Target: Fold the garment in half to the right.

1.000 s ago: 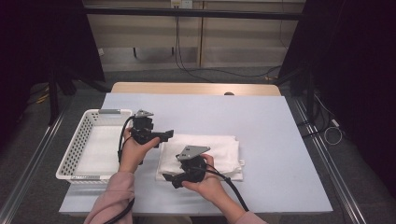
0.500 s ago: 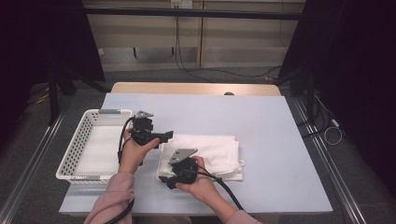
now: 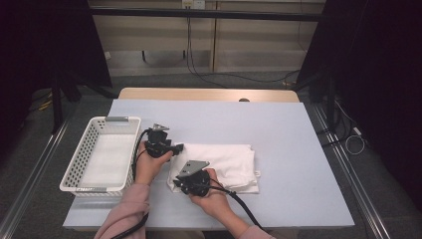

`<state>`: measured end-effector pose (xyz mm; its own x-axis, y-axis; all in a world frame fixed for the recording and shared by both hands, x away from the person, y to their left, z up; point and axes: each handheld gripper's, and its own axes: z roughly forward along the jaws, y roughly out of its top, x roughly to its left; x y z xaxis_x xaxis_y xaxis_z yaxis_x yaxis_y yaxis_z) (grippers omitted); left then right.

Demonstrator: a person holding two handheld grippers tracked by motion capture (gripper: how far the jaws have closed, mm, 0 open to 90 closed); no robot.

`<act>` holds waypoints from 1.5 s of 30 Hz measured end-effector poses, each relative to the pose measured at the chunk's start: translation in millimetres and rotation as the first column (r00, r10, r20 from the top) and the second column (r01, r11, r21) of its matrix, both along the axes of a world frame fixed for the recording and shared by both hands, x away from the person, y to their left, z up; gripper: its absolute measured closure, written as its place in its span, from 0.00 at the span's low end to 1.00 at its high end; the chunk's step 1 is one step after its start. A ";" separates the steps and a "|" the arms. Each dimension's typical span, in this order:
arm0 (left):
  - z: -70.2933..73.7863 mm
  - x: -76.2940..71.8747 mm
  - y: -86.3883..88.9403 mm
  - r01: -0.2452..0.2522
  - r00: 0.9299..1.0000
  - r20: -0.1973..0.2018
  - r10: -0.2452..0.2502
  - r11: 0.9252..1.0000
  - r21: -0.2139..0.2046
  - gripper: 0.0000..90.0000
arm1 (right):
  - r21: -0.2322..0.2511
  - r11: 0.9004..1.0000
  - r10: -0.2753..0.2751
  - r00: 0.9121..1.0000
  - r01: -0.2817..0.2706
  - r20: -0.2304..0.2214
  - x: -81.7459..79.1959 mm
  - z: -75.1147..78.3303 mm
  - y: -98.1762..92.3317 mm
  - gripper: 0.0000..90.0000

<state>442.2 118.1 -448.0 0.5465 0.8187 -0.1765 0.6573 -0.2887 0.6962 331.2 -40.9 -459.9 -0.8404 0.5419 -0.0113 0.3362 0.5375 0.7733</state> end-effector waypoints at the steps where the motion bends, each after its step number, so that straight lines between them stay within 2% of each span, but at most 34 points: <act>1: -1.6 -0.5 -2.4 0.003 1.000 -0.008 -0.003 1.000 -0.003 0.52 | 0.001 1.000 -0.002 1.000 0.002 0.002 -0.5 0.0 0.2 0.93; 2: -2.7 -0.4 -4.2 0.006 1.000 -0.020 -0.006 1.000 0.006 0.58 | -0.004 1.000 -0.009 1.000 0.009 0.009 -0.9 0.0 0.7 0.94; 4: -2.8 -1.0 -7.0 0.000 1.000 -0.012 0.000 1.000 0.029 0.65 | 0.000 1.000 -0.009 1.000 0.009 0.008 -0.5 -0.2 0.4 0.94; 7: -1.2 -0.7 -8.9 -0.001 0.999 -0.044 0.002 1.000 0.020 0.78 | 0.008 1.000 -0.005 1.000 0.005 -0.007 -0.2 0.5 -0.7 0.94; 8: -1.4 -1.1 -11.4 -0.009 0.998 -0.065 0.009 1.000 0.001 0.83 | 0.010 1.000 -0.005 1.000 0.005 -0.007 -0.3 0.7 -0.8 0.94; 9: 0.2 -0.6 -12.0 -0.004 0.998 -0.064 0.005 1.000 0.019 0.86 | 0.019 1.000 -0.005 1.000 0.005 -0.011 -0.3 0.6 -0.9 0.95; 11: 1.5 -0.4 -13.5 -0.004 0.998 -0.067 0.006 1.000 0.025 0.90 | 0.034 0.999 -0.010 1.000 0.010 -0.025 0.0 1.0 -1.7 0.95; 14: 2.8 1.1 -9.9 -0.013 0.997 -0.078 0.013 1.000 0.002 0.91 | 0.046 0.999 -0.011 1.000 0.012 -0.030 0.7 1.2 -3.4 0.95; 15: 3.0 1.6 -9.3 -0.016 0.997 -0.076 0.015 1.000 -0.009 0.92 | 0.074 0.997 -0.025 0.998 0.029 -0.049 -0.8 2.1 -3.4 0.95; 16: 4.6 2.0 -8.7 -0.022 0.996 -0.091 0.019 0.999 -0.031 0.92 | 0.072 0.997 -0.022 0.999 0.024 -0.037 -0.4 2.5 -4.6 0.95; 17: 6.7 2.4 -7.6 -0.017 0.996 -0.088 0.014 0.999 -0.031 0.92 | 0.085 0.996 -0.023 0.999 0.026 -0.036 -0.5 3.5 -5.5 0.95; 19: 13.5 2.5 -6.7 -0.017 0.996 -0.087 0.013 0.999 -0.044 0.92 | 0.108 0.994 -0.029 0.999 0.033 -0.042 -1.1 6.2 -6.3 0.95; 21: 21.1 2.6 -6.8 -0.015 0.996 -0.091 0.010 0.998 -0.055 0.92 | 0.120 0.992 -0.022 0.999 0.025 -0.027 -0.8 9.0 -7.6 0.95; 24: 31.6 3.4 -9.1 0.002 0.997 -0.077 -0.007 0.998 -0.064 0.92 | 0.139 0.990 -0.031 0.999 0.035 -0.030 -1.9 13.5 -9.6 0.95; 26: 36.3 4.3 -8.7 0.011 0.996 -0.085 -0.018 0.997 -0.082 0.92 | 0.164 0.986 -0.039 0.999 0.043 -0.026 -2.8 18.3 -11.2 0.95; 31: 51.7 6.7 -6.6 0.007 0.997 -0.082 -0.015 0.996 -0.092 0.92 | 0.203 0.978 -0.052 0.999 0.054 -0.013 -3.1 28.1 -13.2 0.95; 34: 59.1 7.9 -5.4 0.005 0.996 -0.085 -0.014 0.995 -0.100 0.92 | 0.204 0.978 -0.051 0.999 0.049 0.008 -2.7 32.8 -12.1 0.95; 36: 63.0 8.5 -4.4 0.007 0.995 -0.094 -0.017 0.994 -0.110 0.92 | 0.212 0.976 -0.053 0.999 0.051 0.004 -2.8 35.3 -10.4 0.95; 38: 66.4 9.0 -2.7 0.000 0.996 -0.091 -0.009 0.995 -0.102 0.92 | 0.214 0.975 -0.055 0.998 0.050 0.014 -2.9 37.6 -8.5 0.95; 41: 69.4 9.3 1.5 -0.005 0.996 -0.091 -0.005 0.993 -0.115 0.92 | 0.221 0.974 -0.052 0.998 0.047 0.018 -1.9 39.8 -5.3 0.95; 44: 71.6 9.1 6.3 -0.010 0.994 -0.108 -0.004 0.992 -0.123 0.92 | 0.221 0.974 -0.047 0.999 0.041 0.022 -1.1 41.2 -1.7 0.95; 45: 72.1 9.4 7.6 -0.013 0.995 -0.099 0.000 0.992 -0.124 0.92 | 0.218 0.975 -0.047 0.999 0.040 0.024 -1.3 41.9 -0.4 0.95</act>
